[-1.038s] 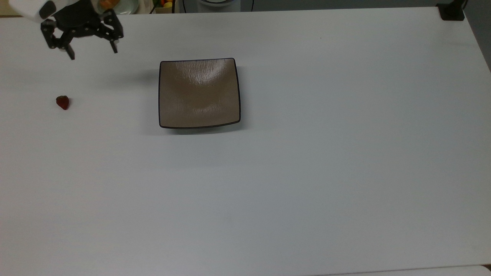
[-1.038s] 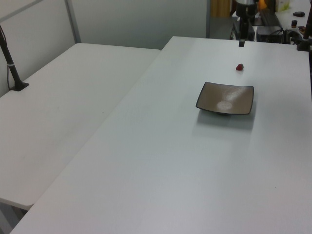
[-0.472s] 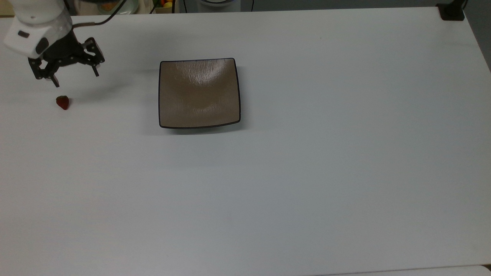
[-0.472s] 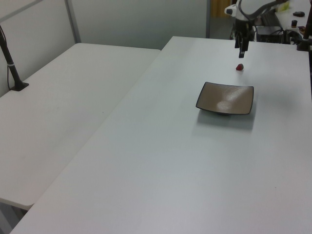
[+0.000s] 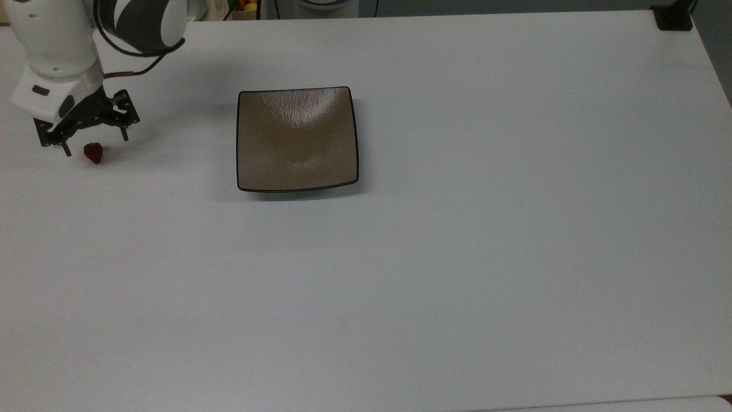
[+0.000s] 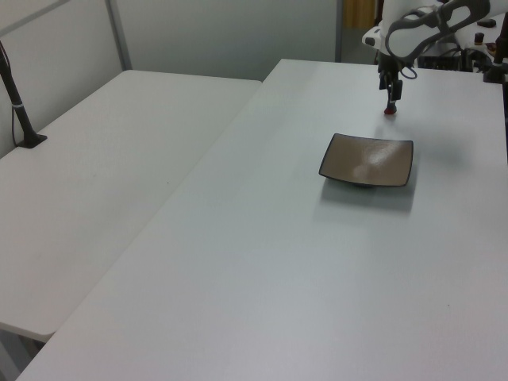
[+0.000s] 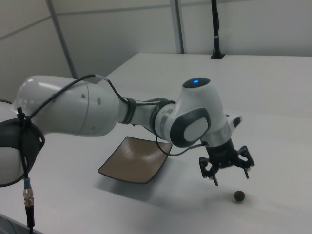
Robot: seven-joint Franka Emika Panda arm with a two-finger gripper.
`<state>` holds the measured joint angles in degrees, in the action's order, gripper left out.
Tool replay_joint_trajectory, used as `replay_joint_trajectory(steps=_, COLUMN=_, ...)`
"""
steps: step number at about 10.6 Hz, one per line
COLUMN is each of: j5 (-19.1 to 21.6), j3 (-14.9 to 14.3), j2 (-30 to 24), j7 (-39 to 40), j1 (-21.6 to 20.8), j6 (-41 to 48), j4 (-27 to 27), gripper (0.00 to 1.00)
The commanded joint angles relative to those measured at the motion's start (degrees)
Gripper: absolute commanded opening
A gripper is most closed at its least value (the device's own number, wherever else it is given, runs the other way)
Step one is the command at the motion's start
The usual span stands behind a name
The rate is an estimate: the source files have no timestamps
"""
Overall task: Strawberries on a ceramic plate
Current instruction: 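Lower the gripper onto the strawberry and close it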
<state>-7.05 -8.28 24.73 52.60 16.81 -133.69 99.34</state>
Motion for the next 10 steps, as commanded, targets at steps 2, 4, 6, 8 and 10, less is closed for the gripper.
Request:
replay_joint_trajectory(steps=2, j5=-0.8, j3=-1.0, j2=2.2, j7=3.5, j1=0.7, j6=-5.3, j4=0.4, gripper=1.0)
replay_joint_trajectory(steps=4, j5=-0.8, j3=-2.1, j2=3.0, j7=4.2, j1=0.7, j6=-5.3, j4=0.6, gripper=1.0)
replay_joint_trajectory(steps=6, j5=-0.8, j3=-2.3, j2=3.0, j7=4.2, j1=0.7, j6=-5.7, j4=1.1, gripper=0.95)
replay_joint_trajectory(steps=8, j5=-0.8, j3=-2.3, j2=3.0, j7=4.2, j1=0.7, j6=-5.7, j4=1.3, gripper=0.71)
replay_joint_trajectory(steps=10, j5=-0.8, j3=-2.2, j2=3.0, j7=4.2, j1=0.7, j6=-5.7, j4=1.4, gripper=0.6)
